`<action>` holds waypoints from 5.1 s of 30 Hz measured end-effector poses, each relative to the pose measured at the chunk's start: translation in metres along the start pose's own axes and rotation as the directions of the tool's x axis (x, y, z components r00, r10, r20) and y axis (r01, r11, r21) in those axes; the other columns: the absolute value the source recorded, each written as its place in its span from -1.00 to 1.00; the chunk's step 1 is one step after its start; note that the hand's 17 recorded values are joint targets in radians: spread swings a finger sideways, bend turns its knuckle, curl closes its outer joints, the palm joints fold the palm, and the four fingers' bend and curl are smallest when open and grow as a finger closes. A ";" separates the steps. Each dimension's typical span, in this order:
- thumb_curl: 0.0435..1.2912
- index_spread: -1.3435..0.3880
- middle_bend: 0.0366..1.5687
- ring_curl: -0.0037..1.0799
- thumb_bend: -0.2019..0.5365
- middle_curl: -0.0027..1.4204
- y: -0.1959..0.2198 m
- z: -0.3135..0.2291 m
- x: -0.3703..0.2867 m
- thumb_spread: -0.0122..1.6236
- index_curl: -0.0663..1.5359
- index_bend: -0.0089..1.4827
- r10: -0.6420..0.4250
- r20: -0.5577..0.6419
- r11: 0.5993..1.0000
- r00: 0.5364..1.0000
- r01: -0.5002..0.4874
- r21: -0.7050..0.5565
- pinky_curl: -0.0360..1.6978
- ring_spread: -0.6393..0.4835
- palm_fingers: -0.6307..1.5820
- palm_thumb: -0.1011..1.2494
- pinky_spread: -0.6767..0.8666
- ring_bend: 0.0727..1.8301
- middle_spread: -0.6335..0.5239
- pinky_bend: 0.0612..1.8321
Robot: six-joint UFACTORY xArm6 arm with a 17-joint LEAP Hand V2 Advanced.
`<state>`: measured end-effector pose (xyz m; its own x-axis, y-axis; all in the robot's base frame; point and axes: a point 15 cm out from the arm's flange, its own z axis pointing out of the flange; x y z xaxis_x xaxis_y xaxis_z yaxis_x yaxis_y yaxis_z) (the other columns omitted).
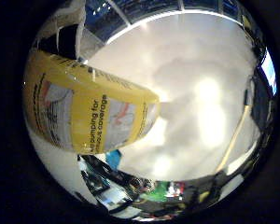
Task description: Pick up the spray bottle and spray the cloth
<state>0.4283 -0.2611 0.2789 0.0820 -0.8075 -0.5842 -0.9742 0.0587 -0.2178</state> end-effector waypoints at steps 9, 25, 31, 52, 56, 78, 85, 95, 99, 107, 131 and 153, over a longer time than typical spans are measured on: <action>-0.27 0.26 0.78 0.61 -0.49 0.22 0.028 0.033 -0.076 0.36 0.33 0.55 -0.195 -0.281 0.977 0.940 0.160 -0.141 0.81 -0.31 0.50 0.76 -0.32 0.49 -0.15 0.13; -0.21 0.26 0.75 0.66 -0.49 0.21 0.006 0.141 -0.169 0.36 0.35 0.49 -0.404 -0.486 0.911 0.775 0.293 -0.290 0.90 -0.32 0.53 0.73 -0.29 0.44 -0.16 0.09; -0.19 0.26 0.74 0.68 -0.49 0.22 0.030 0.200 -0.170 0.36 0.35 0.48 -0.449 -0.513 0.886 0.731 0.292 -0.360 0.91 -0.33 0.54 0.72 -0.29 0.43 -0.16 0.08; -0.14 0.25 0.72 0.72 -0.49 0.22 0.030 0.201 -0.159 0.36 0.37 0.47 -0.465 -0.554 0.881 0.690 0.301 -0.365 0.94 -0.33 0.55 0.69 -0.26 0.41 -0.16 0.08; -0.13 0.25 0.73 0.73 -0.49 0.23 0.032 0.202 -0.150 0.36 0.37 0.47 -0.447 -0.557 0.889 0.700 0.283 -0.359 0.94 -0.34 0.55 0.69 -0.26 0.42 -0.16 0.08; -0.12 0.26 0.72 0.75 -0.49 0.24 0.001 0.213 -0.349 0.37 0.36 0.47 -0.304 -0.139 0.950 0.943 0.311 0.029 0.94 -0.34 0.55 0.67 -0.26 0.41 -0.16 0.08; -0.12 0.26 0.73 0.75 -0.49 0.24 -0.003 0.243 -0.412 0.37 0.36 0.47 -0.267 0.120 0.962 0.956 0.257 0.090 0.93 -0.34 0.55 0.67 -0.26 0.40 -0.16 0.08; -0.11 0.26 0.74 0.75 -0.49 0.23 0.007 0.318 -0.438 0.36 0.37 0.46 -0.308 0.378 0.951 0.873 0.299 0.082 0.91 -0.34 0.55 0.66 -0.27 0.41 -0.16 0.09; -0.11 0.25 0.74 0.74 -0.49 0.22 0.008 0.348 -0.438 0.36 0.37 0.46 -0.281 0.461 0.958 0.842 0.278 0.075 0.91 -0.34 0.55 0.65 -0.28 0.41 -0.16 0.09; -0.11 0.25 0.74 0.74 -0.49 0.22 -0.019 0.392 -0.429 0.37 0.37 0.46 -0.276 0.502 0.960 0.820 0.259 0.105 0.91 -0.33 0.55 0.67 -0.28 0.42 -0.16 0.08; -0.14 0.25 0.76 0.69 -0.49 0.18 -0.098 0.474 -0.331 0.41 0.38 0.43 -0.184 0.481 0.982 0.857 0.143 0.121 0.83 -0.31 0.56 0.63 -0.30 0.43 -0.15 0.09; -0.45 0.06 -0.66 -0.35 -0.53 -0.48 -0.074 0.460 -0.317 0.31 -0.35 -0.80 -0.278 0.448 0.952 0.850 0.306 0.011 -0.13 0.19 -0.49 0.10 0.34 -0.53 0.09 -0.56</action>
<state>0.5708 0.2608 0.1208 0.4347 -0.4391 -0.7863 -0.9001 -0.1841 -0.3948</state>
